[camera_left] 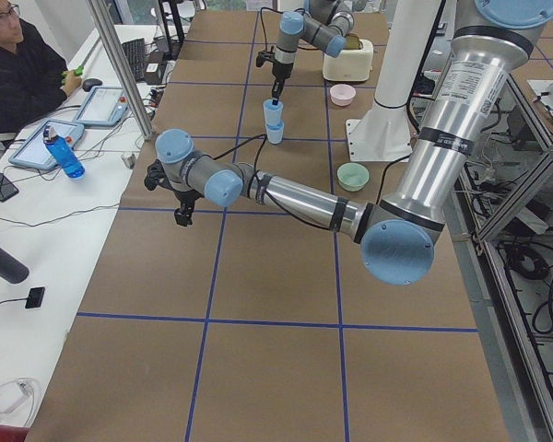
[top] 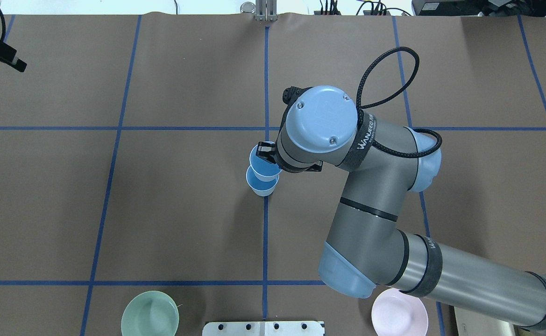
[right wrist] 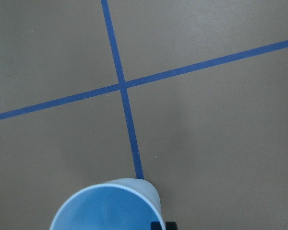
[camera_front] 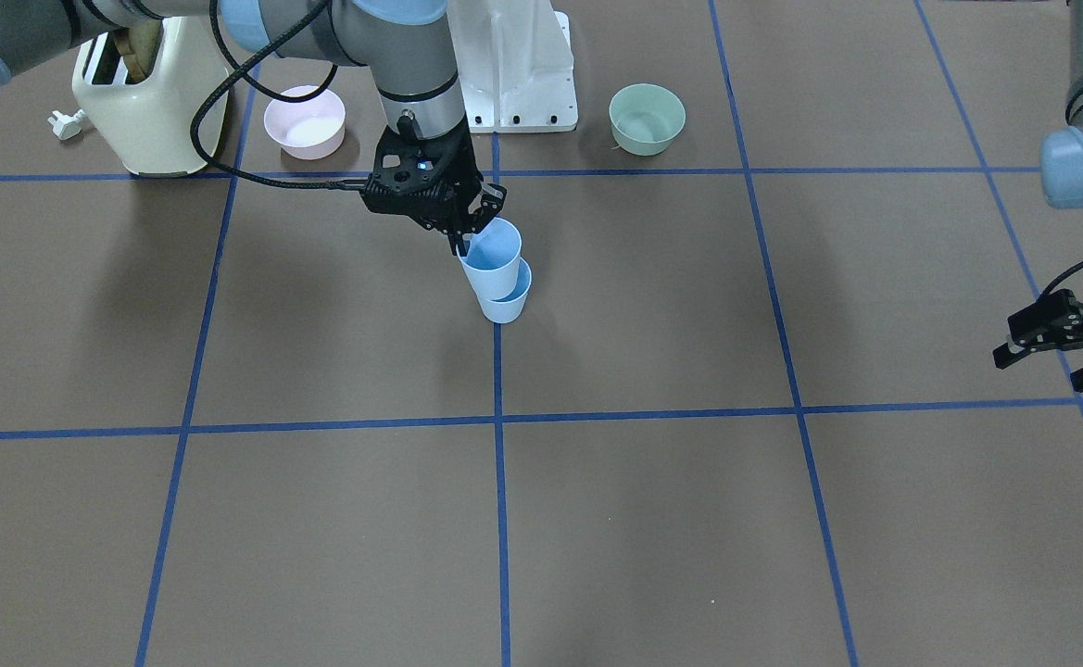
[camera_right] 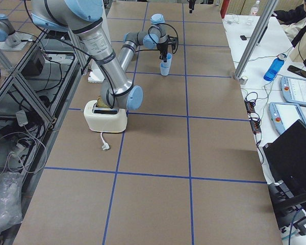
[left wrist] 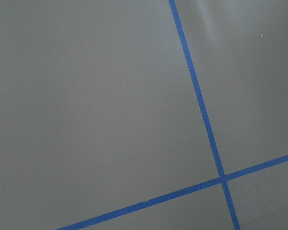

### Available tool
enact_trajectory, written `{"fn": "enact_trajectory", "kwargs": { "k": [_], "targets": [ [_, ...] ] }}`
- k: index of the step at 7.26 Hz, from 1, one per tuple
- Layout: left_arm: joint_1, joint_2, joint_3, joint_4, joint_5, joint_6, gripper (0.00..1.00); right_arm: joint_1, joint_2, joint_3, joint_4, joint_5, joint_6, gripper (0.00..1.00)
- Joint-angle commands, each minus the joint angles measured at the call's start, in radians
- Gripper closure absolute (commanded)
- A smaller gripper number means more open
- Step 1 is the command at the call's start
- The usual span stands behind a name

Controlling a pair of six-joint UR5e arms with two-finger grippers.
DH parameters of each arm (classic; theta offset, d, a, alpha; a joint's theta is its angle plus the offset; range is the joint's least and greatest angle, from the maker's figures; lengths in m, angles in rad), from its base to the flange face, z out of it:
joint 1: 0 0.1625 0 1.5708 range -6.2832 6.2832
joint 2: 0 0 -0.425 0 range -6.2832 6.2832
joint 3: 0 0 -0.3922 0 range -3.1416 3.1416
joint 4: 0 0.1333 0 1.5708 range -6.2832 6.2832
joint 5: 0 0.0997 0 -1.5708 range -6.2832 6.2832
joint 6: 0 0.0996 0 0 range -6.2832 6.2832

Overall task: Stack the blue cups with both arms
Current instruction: 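Lower the held cup into the center cup with the right gripper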

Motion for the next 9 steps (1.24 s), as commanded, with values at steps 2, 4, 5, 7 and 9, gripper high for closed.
{"fn": "enact_trajectory", "kwargs": {
  "k": [2,4,5,7,9],
  "targets": [
    [0.000,0.000,0.003,0.000,0.000,0.000,0.02,-0.001,0.018,-0.018,0.002,0.000,0.002,1.00],
    [0.000,0.000,0.005,0.000,0.000,0.000,0.02,-0.001,0.020,-0.022,0.002,0.001,-0.008,1.00],
    [0.000,0.000,0.005,0.000,0.001,0.000,0.02,-0.001,0.020,-0.022,0.003,0.000,-0.009,1.00],
    [0.002,-0.002,0.008,0.000,0.000,0.000,0.02,-0.001,0.019,-0.022,0.006,0.000,-0.012,0.52],
    [0.002,-0.002,0.011,0.000,0.000,0.000,0.02,-0.003,0.018,-0.023,0.006,-0.008,-0.018,0.00]
  ]
}}
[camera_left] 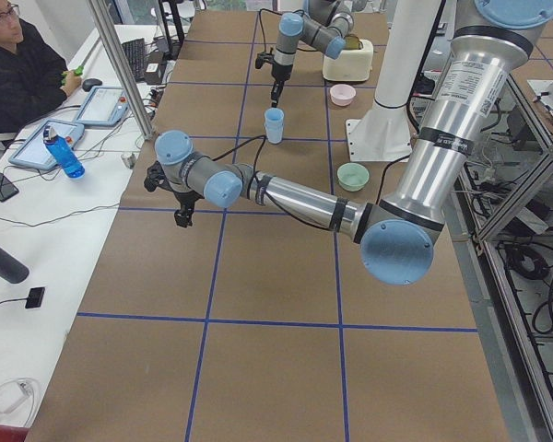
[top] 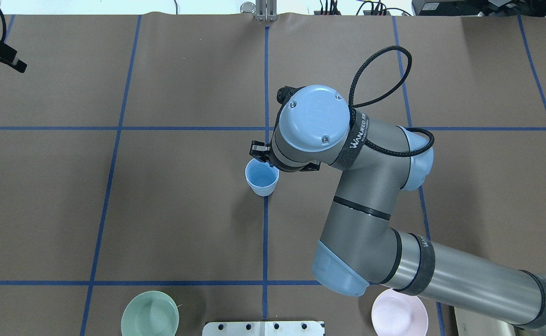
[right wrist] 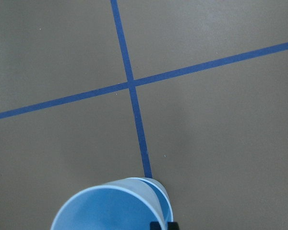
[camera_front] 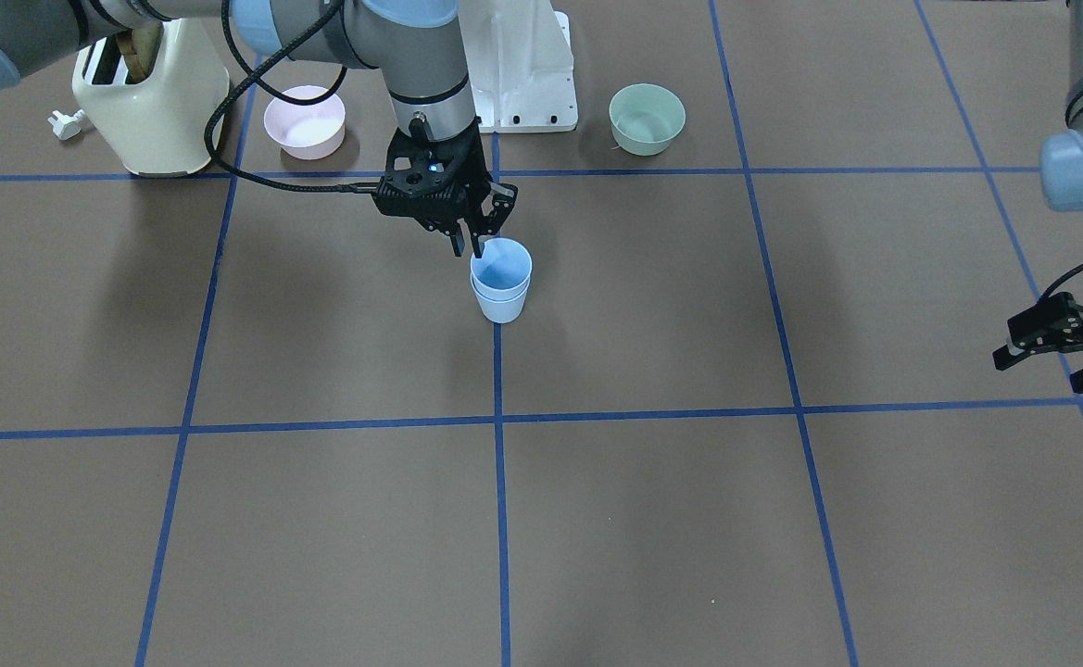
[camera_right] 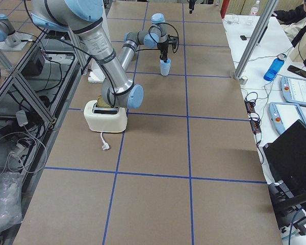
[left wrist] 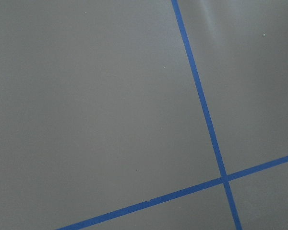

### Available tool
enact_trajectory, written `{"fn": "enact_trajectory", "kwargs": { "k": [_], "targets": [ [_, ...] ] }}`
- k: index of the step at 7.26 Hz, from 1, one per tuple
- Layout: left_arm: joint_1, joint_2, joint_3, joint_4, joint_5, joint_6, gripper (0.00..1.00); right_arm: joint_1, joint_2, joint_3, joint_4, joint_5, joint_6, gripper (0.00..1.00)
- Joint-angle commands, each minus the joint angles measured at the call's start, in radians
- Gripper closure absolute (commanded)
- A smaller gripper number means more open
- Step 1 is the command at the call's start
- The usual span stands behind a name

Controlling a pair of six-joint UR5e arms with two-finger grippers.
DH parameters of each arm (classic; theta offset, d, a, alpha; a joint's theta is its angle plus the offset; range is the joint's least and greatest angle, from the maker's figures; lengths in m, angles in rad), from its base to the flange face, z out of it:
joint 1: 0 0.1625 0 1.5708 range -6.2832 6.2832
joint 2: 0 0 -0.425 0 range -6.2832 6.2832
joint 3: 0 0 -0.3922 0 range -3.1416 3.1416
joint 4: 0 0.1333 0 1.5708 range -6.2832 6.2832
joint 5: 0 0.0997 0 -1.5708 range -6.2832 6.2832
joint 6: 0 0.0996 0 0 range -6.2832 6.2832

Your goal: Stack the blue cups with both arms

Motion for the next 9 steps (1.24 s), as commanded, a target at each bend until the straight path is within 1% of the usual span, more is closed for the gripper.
{"fn": "enact_trajectory", "kwargs": {
  "k": [1,3,4,6,9],
  "targets": [
    [0.000,0.000,0.002,0.000,0.000,0.000,0.02,-0.001,-0.004,-0.001,0.000,-0.004,-0.004,0.00],
    [0.000,0.000,0.002,0.000,0.000,0.000,0.02,0.020,-0.011,0.002,0.000,0.002,-0.065,0.00],
    [-0.001,0.000,0.002,0.000,0.000,0.000,0.02,0.068,-0.016,0.002,0.002,0.020,-0.119,0.00],
    [-0.018,0.008,0.002,-0.002,-0.027,0.012,0.02,0.211,-0.062,0.011,0.003,0.170,-0.237,0.00],
    [-0.047,0.015,0.008,0.000,-0.031,0.040,0.02,0.413,-0.187,0.036,0.005,0.319,-0.487,0.00]
  ]
}}
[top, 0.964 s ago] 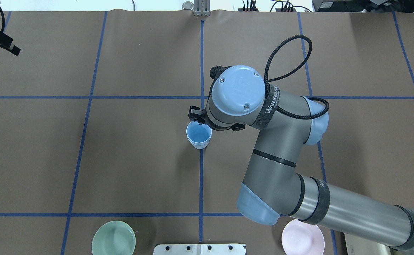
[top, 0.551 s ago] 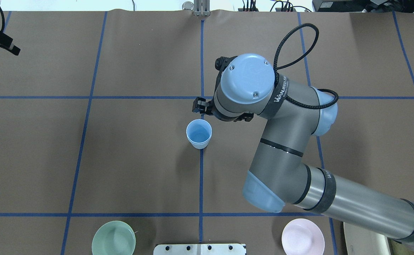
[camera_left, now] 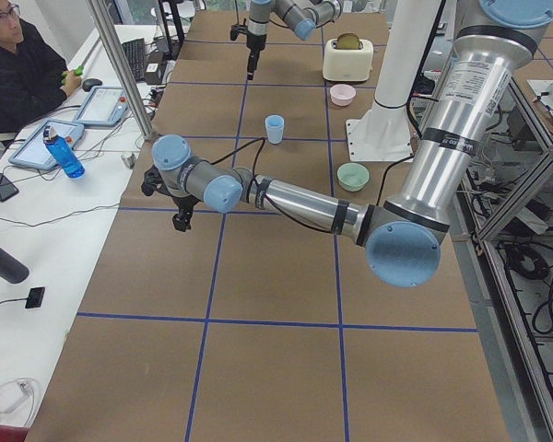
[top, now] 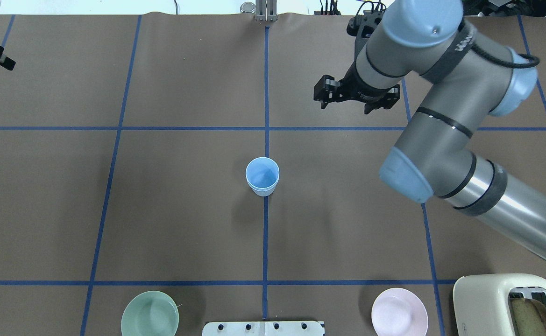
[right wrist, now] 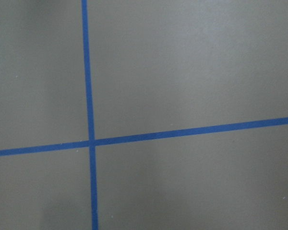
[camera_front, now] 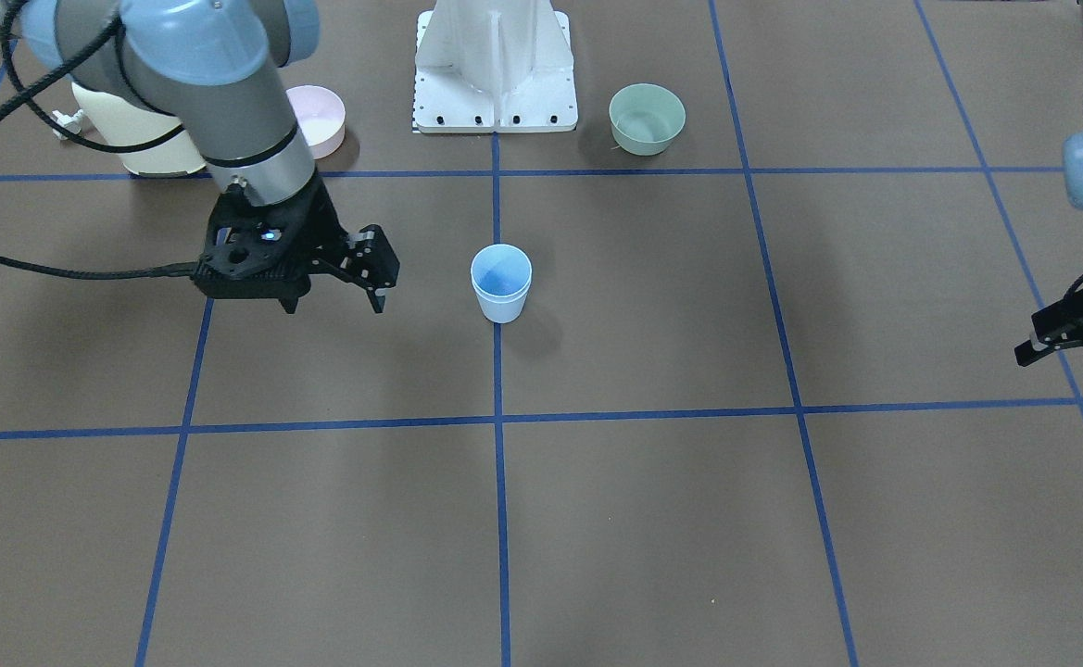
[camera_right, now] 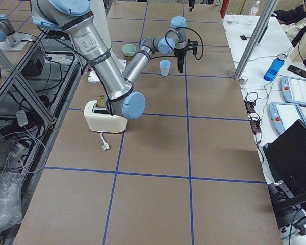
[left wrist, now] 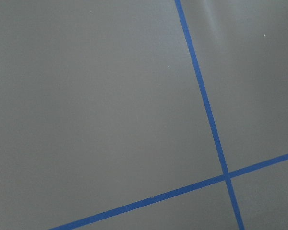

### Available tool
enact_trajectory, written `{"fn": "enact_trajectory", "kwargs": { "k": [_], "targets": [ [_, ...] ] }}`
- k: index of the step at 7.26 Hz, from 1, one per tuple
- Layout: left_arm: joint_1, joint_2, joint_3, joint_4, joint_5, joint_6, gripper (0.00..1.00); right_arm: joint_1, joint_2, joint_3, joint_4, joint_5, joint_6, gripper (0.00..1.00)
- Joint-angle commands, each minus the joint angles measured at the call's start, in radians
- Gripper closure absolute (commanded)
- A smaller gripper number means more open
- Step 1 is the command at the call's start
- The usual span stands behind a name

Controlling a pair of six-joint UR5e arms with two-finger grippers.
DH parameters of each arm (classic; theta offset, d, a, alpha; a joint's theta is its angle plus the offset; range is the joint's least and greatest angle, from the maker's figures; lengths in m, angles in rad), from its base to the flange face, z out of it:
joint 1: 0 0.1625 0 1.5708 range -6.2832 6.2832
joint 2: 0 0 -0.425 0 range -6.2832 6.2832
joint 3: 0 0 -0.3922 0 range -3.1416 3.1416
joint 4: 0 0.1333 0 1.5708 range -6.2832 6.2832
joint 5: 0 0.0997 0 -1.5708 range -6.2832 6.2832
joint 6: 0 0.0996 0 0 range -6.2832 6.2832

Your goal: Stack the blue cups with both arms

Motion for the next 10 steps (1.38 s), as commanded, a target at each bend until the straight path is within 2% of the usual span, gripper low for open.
{"fn": "enact_trajectory", "kwargs": {
  "k": [1,3,6,10],
  "targets": [
    [-0.026,0.015,0.003,0.003,-0.003,0.035,0.02,0.138,-0.091,0.011,0.002,0.100,-0.182,0.00],
    [-0.046,0.015,0.019,0.005,-0.003,0.046,0.02,0.224,-0.149,0.010,0.002,0.159,-0.261,0.00],
    [-0.106,0.008,0.097,0.008,-0.037,0.148,0.02,0.379,-0.269,-0.010,-0.001,0.194,-0.515,0.00],
    [-0.163,0.008,0.165,0.009,-0.037,0.251,0.02,0.612,-0.358,-0.140,-0.001,0.307,-0.856,0.00]
  ]
}}
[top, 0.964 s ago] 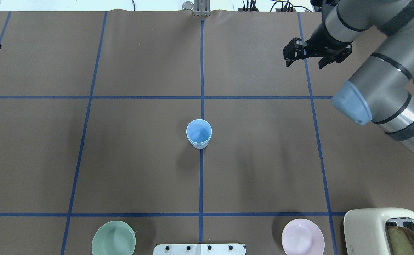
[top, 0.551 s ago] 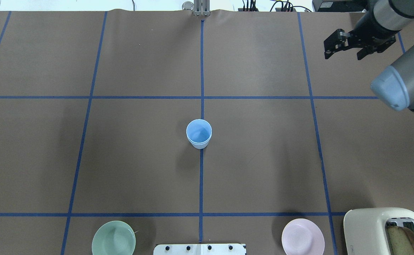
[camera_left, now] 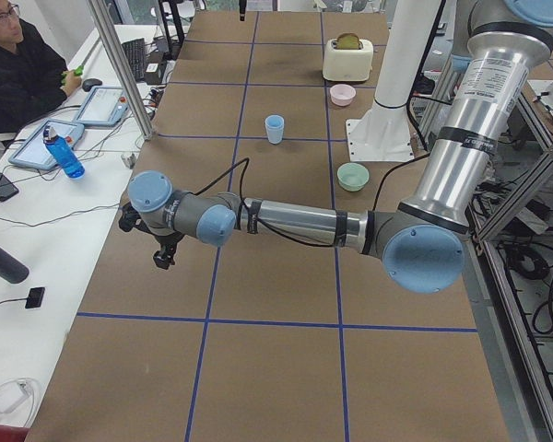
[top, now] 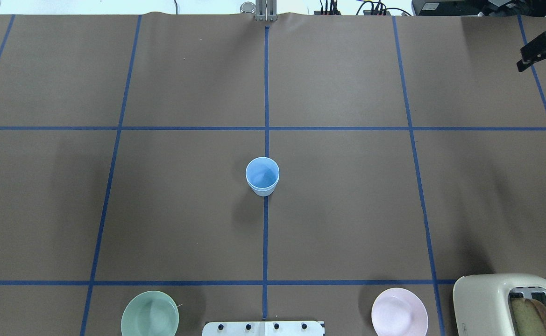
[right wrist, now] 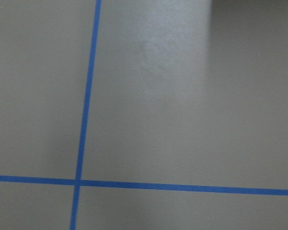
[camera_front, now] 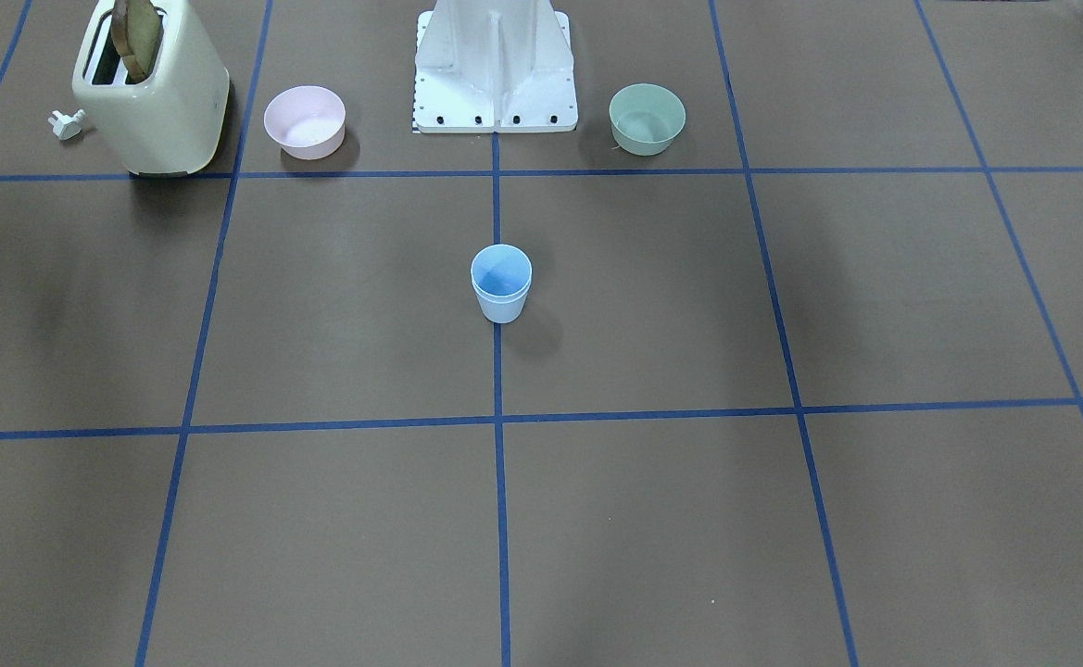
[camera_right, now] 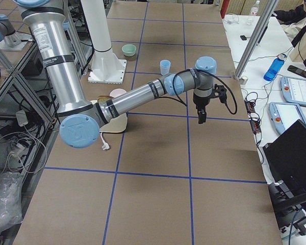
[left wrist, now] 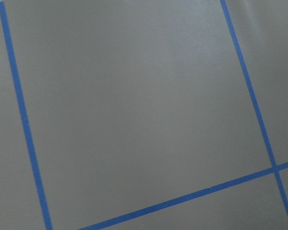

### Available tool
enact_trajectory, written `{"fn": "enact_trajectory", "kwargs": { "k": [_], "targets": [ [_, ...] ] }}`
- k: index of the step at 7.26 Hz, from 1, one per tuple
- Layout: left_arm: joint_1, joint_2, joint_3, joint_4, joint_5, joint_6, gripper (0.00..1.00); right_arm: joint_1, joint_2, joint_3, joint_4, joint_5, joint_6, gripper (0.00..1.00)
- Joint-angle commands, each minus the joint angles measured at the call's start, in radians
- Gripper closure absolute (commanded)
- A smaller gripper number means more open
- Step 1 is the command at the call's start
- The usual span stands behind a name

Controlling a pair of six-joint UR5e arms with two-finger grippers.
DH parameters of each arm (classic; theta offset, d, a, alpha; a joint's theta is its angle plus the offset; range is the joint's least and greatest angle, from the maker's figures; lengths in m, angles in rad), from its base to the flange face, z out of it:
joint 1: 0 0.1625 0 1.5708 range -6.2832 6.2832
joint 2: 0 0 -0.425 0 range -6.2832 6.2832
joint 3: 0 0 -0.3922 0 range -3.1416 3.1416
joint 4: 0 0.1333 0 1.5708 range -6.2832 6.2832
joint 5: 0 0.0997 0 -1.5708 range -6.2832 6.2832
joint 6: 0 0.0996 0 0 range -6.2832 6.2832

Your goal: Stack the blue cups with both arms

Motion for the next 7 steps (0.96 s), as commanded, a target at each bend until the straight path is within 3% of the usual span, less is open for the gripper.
{"fn": "enact_trajectory", "kwargs": {
  "k": [1,7],
  "targets": [
    [-0.027,-0.001,0.030,0.001,0.000,0.066,0.02,0.106,-0.044,-0.054,0.001,0.043,-0.132,0.00],
    [-0.036,0.001,0.039,-0.001,0.000,0.092,0.02,0.171,-0.085,-0.076,0.004,0.066,-0.212,0.00]
  ]
}}
